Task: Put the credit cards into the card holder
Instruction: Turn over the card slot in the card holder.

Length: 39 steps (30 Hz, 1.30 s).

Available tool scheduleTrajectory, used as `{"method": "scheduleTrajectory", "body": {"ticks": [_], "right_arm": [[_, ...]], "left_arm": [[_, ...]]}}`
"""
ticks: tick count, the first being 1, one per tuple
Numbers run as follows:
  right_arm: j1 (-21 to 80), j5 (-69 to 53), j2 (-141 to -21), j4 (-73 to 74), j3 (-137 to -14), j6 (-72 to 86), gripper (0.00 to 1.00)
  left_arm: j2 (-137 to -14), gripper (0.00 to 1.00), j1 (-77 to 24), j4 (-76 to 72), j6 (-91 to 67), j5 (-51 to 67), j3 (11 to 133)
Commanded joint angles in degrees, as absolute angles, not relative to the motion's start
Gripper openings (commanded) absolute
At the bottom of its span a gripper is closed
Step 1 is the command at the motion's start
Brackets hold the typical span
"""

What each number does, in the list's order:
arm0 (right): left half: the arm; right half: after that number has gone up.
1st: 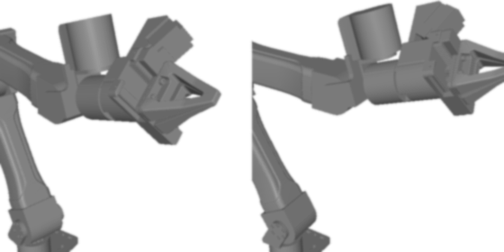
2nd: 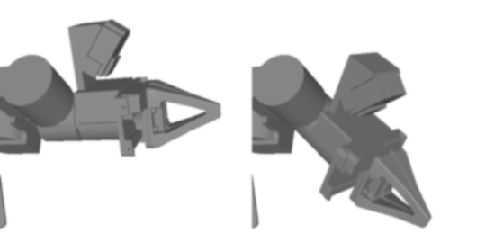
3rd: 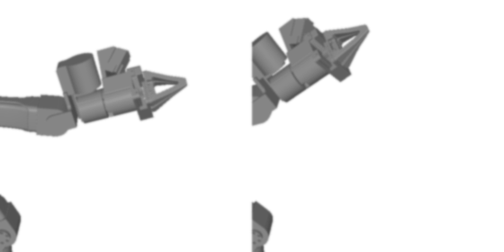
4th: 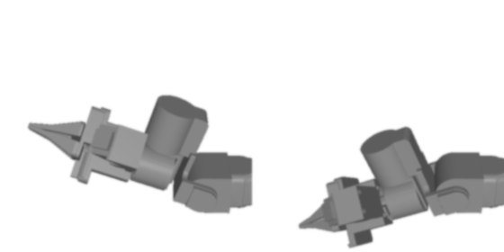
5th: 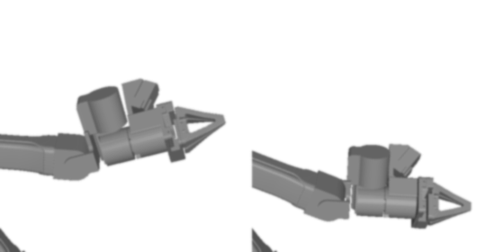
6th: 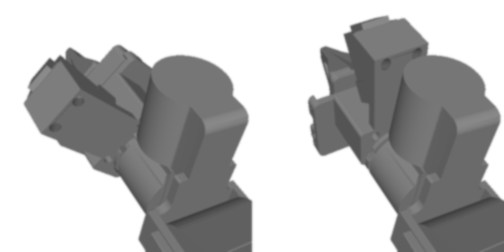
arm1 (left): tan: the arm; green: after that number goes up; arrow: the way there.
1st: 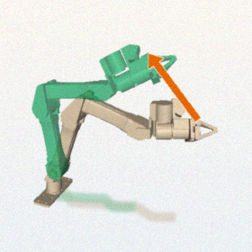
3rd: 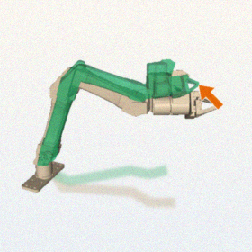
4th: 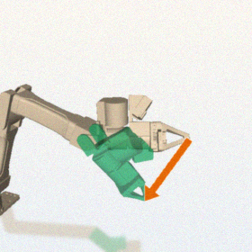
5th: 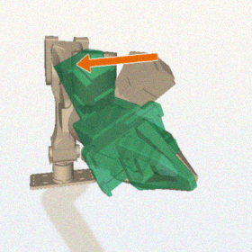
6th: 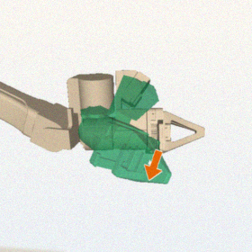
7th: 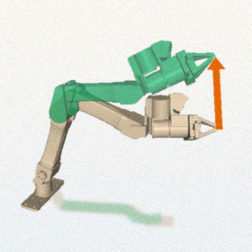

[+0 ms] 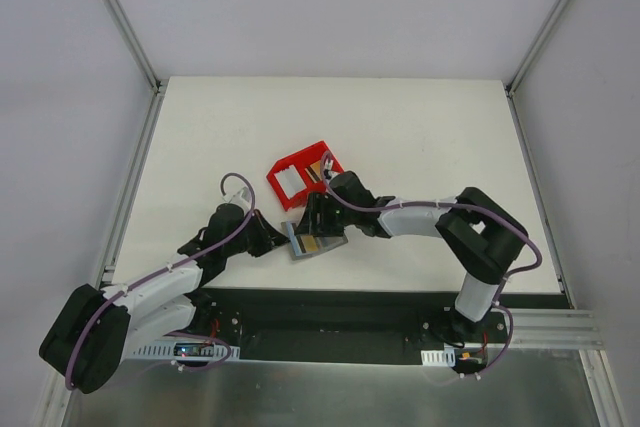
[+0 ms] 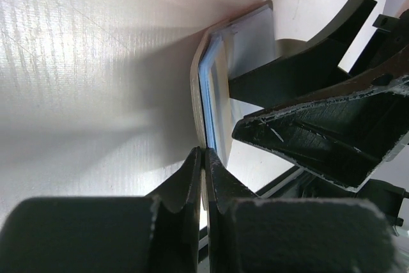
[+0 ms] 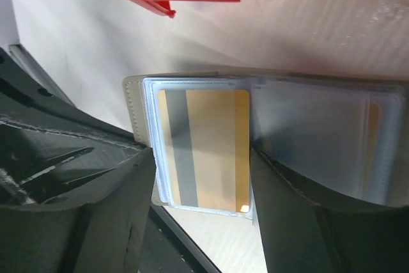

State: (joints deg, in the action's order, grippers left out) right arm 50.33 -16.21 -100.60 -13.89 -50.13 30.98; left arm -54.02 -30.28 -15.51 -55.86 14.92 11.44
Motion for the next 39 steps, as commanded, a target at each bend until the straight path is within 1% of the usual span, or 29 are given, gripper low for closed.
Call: {"method": "scheduleTrajectory", "body": {"ticks": [1,7,8,10,11,14,18,20,22,25,27,29,34,39], "right_arm": [[50.71,-22.58,-103.18,-20.91,-49.04,34.45,0.62],[50.8,-24.08,-102.48,-24.16,-48.43,35.51,0.56],[50.8,-24.34,-102.31,-24.34,-48.43,35.68,0.51],[50.8,-24.87,-101.87,-24.52,-48.43,35.77,0.48],[50.8,-24.61,-101.34,-24.35,-48.25,35.42,0.49],[50.1,-21.37,-98.54,-21.54,-47.46,33.58,0.56],[48.69,-15.66,-94.4,-13.38,-47.72,28.76,0.54],[48.52,-13.11,-93.61,-8.28,-48.95,26.12,0.49],[48.43,-10.38,-94.22,-3.19,-50.53,23.92,0.38],[48.6,-7.21,-95.62,1.74,-52.03,22.15,0.3],[48.95,-5.89,-96.68,3.59,-52.56,21.8,0.22],[49.92,-3.7,-97.9,6.31,-53.43,21.36,0.19],[52.11,-4.48,-100.02,7.47,-54.23,21.97,0.13],[52.56,-4.48,-98.53,5.81,-52.39,22.76,0.12]], "left_arm": [[-54.58,0.0,-30.06,-16.7,-54.4,15.03,12.48],[-54.76,0.0,-30.06,-16.7,-54.32,14.94,12.74],[-54.67,0.0,-30.06,-16.7,-54.32,15.03,12.83],[-54.67,0.0,-30.06,-16.7,-54.23,14.94,13.09],[-54.49,0.0,-30.06,-16.61,-54.05,15.12,13.36],[-53.35,0.0,-30.06,-14.42,-53.09,15.21,14.85],[-52.29,0.0,-30.06,-10.91,-50.63,15.38,17.04],[-52.56,0.0,-30.06,-10.02,-50.1,16.08,17.66],[-53.17,0.0,-30.06,-9.93,-49.92,17.05,18.36],[-54.58,0.0,-30.06,-9.84,-49.39,18.63,19.6],[-55.72,0.0,-30.06,-9.84,-48.7,20.03,21.17],[-57.47,0.0,-30.06,-9.49,-48.17,22.23,23.1],[-62.74,0.0,-31.02,-9.41,-48.43,26.19,27.85],[-69.33,0.0,-34.45,-9.67,-48.25,26.36,32.07]]}}
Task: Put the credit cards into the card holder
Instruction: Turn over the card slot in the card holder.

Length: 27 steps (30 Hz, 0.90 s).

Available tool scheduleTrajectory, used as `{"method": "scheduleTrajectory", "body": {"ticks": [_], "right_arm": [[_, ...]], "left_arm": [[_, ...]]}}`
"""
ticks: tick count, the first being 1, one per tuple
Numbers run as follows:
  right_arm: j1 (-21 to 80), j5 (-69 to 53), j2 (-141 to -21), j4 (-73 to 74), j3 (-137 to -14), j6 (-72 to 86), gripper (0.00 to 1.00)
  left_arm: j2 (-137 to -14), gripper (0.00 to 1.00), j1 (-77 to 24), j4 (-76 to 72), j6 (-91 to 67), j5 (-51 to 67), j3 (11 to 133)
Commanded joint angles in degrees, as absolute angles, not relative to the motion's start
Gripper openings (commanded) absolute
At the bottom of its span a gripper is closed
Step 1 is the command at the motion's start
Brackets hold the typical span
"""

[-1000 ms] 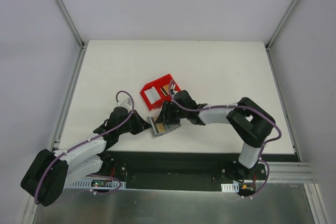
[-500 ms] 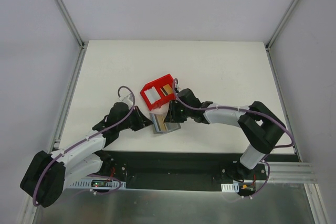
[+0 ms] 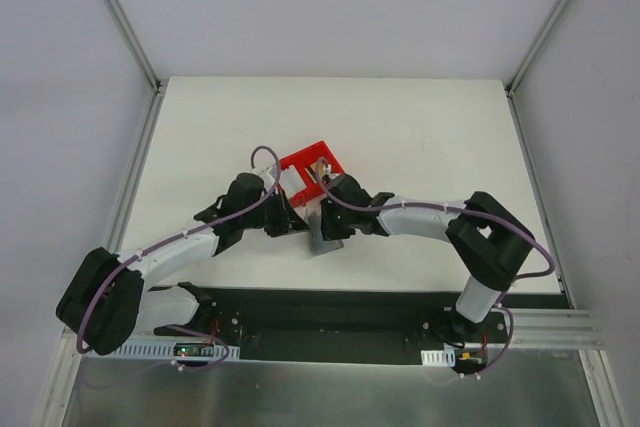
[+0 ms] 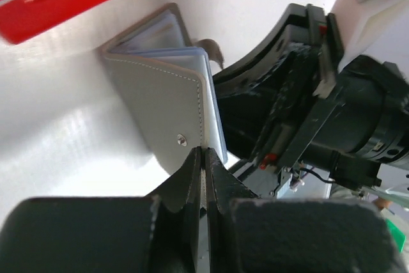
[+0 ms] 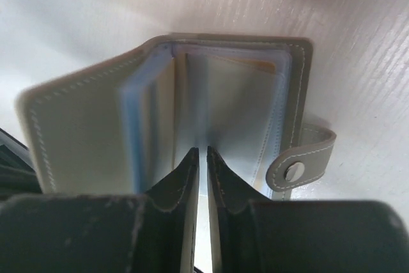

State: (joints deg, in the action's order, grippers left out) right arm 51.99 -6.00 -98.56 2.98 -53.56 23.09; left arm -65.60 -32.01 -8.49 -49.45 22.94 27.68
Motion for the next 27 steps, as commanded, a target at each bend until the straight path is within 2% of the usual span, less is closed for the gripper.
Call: {"method": "scheduleTrajectory", "body": {"ticks": [1,9,27], "right_arm": [[52.65,-3.7,-97.83,5.97,-52.12,22.76,0.12],[51.06,2.8,-91.94,11.15,-53.6,20.31,0.17],[54.32,11.26,-91.23,23.64,-62.23,17.31,0.25]], "left_arm": [[-69.61,0.0,-34.63,-9.49,-48.77,25.58,31.99],[-61.62,0.0,-34.54,-4.84,-51.42,13.28,23.3],[-61.44,0.0,-34.54,-5.18,-50.8,12.74,21.71]]}}
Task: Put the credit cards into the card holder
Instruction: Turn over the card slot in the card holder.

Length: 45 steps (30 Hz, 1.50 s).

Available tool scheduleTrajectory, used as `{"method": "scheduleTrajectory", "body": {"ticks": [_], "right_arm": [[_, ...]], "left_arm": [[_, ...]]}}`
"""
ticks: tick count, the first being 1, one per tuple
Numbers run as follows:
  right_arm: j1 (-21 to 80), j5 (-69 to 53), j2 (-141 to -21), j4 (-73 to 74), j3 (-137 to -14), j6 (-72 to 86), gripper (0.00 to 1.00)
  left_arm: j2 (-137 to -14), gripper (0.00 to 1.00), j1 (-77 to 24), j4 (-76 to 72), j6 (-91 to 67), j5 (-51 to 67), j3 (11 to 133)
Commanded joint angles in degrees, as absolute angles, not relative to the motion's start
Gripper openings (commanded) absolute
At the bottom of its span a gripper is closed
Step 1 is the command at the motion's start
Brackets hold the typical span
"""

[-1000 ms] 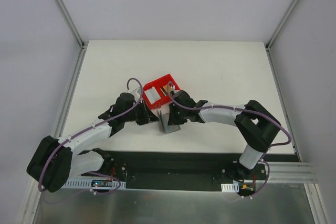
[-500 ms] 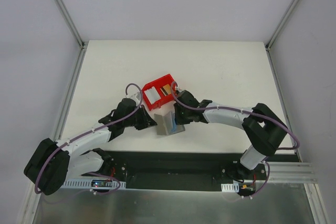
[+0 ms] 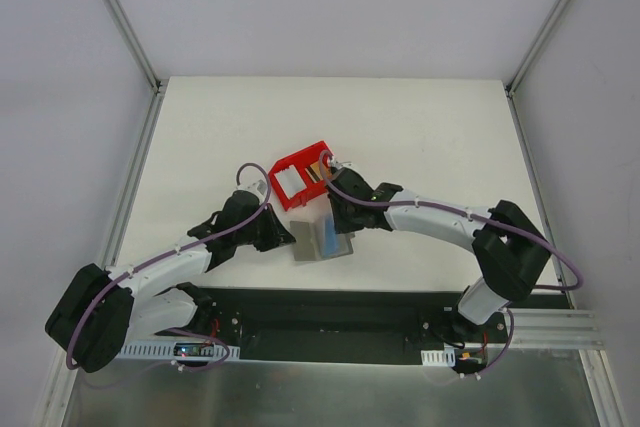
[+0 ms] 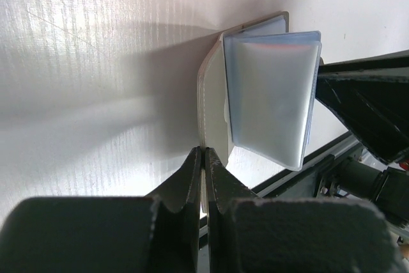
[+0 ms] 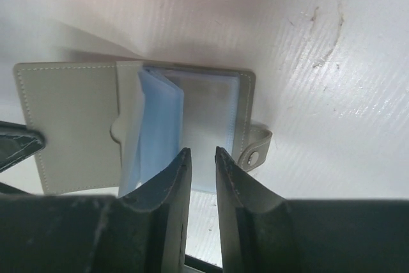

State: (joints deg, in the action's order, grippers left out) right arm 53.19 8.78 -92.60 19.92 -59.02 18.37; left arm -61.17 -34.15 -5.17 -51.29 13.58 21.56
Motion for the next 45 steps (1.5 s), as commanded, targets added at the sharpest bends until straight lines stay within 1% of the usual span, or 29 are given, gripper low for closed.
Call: {"method": "scheduleTrajectory", "body": {"ticks": [1,4,7,9,21,23,25,28,30,35,45], "right_arm": [[54.23,10.38,-91.58,23.21,-62.14,17.31,0.25],[55.19,11.51,-92.72,24.07,-63.01,17.58,0.25],[56.16,16.86,-93.6,29.34,-65.47,18.28,0.25],[56.51,18.1,-93.69,30.76,-66.0,18.28,0.25],[56.78,15.82,-95.01,29.36,-65.66,18.46,0.27],[56.52,14.25,-94.84,27.61,-64.43,18.72,0.27],[55.73,10.04,-93.52,23.75,-62.06,19.33,0.27],[54.59,3.97,-89.49,13.84,-54.87,21.79,0.31],[53.36,1.33,-88.42,10.47,-52.39,23.99,0.34],[51.86,0.8,-88.15,9.5,-50.01,24.61,0.36],[51.86,1.58,-83.5,7.29,-48.08,24.08,0.36]], "left_arm": [[-61.44,0.0,-34.54,-5.19,-50.71,12.74,21.71],[-61.43,0.0,-34.54,-5.19,-50.54,12.83,21.71],[-61.0,0.0,-34.54,-5.19,-50.71,12.83,21.62],[-60.91,0.0,-34.54,-5.27,-50.8,12.92,21.53],[-60.99,0.0,-34.54,-5.45,-50.63,12.75,21.36],[-61.08,0.0,-34.54,-5.45,-50.8,12.48,21.01],[-61.26,0.0,-34.54,-5.8,-50.8,11.87,20.31],[-61.79,0.0,-34.54,-6.41,-50.98,10.81,19.16],[-62.31,0.0,-34.54,-6.94,-51.24,10.46,18.55],[-63.98,0.0,-34.54,-8.43,-51.68,10.63,18.02],[-65.39,0.0,-34.54,-9.58,-51.94,10.28,17.4]]}}
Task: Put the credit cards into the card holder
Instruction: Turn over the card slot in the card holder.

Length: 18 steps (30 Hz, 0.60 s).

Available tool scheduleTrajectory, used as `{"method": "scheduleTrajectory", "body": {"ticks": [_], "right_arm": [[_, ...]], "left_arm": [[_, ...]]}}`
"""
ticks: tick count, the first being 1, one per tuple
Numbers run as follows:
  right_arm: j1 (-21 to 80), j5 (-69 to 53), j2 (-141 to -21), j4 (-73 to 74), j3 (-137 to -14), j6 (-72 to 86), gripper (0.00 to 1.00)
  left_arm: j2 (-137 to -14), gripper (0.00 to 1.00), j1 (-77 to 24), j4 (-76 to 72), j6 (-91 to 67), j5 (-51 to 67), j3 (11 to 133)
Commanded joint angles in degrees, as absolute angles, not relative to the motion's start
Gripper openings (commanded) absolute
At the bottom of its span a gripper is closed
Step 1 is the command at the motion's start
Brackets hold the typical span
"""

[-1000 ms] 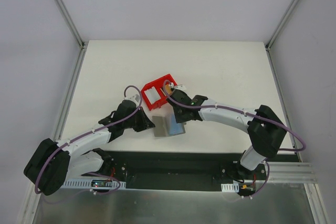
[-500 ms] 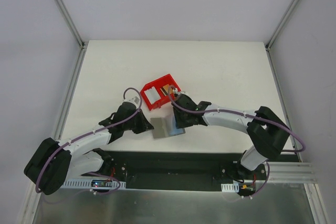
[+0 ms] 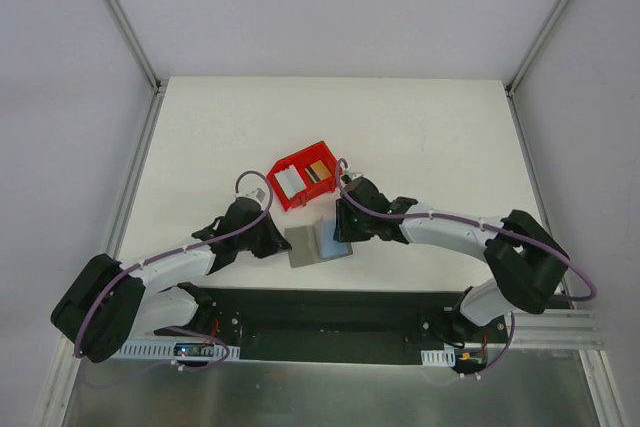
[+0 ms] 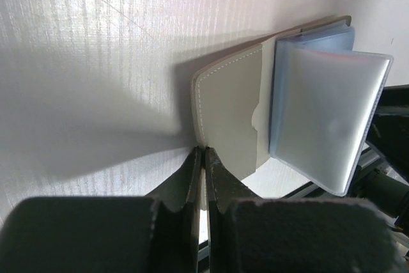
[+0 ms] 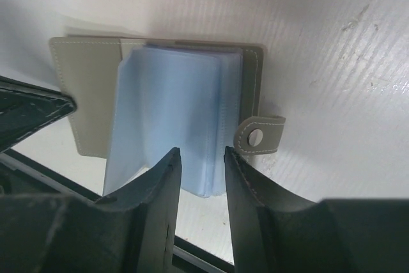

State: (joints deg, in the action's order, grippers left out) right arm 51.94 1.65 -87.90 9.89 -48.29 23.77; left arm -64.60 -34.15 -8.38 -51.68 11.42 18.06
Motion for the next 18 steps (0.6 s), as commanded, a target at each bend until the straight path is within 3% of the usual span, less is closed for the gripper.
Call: {"method": "scheduleTrajectory", "body": {"ticks": [1,18], "right_arm": [[51.77,1.49,-83.41,7.29,-47.99,24.08,0.36],[51.86,-2.46,-86.22,6.42,-46.67,26.98,0.35]], "left_arm": [[-65.48,0.0,-34.54,-9.67,-52.12,10.2,17.32],[-65.39,0.0,-34.54,-10.02,-52.38,10.11,17.14]]}}
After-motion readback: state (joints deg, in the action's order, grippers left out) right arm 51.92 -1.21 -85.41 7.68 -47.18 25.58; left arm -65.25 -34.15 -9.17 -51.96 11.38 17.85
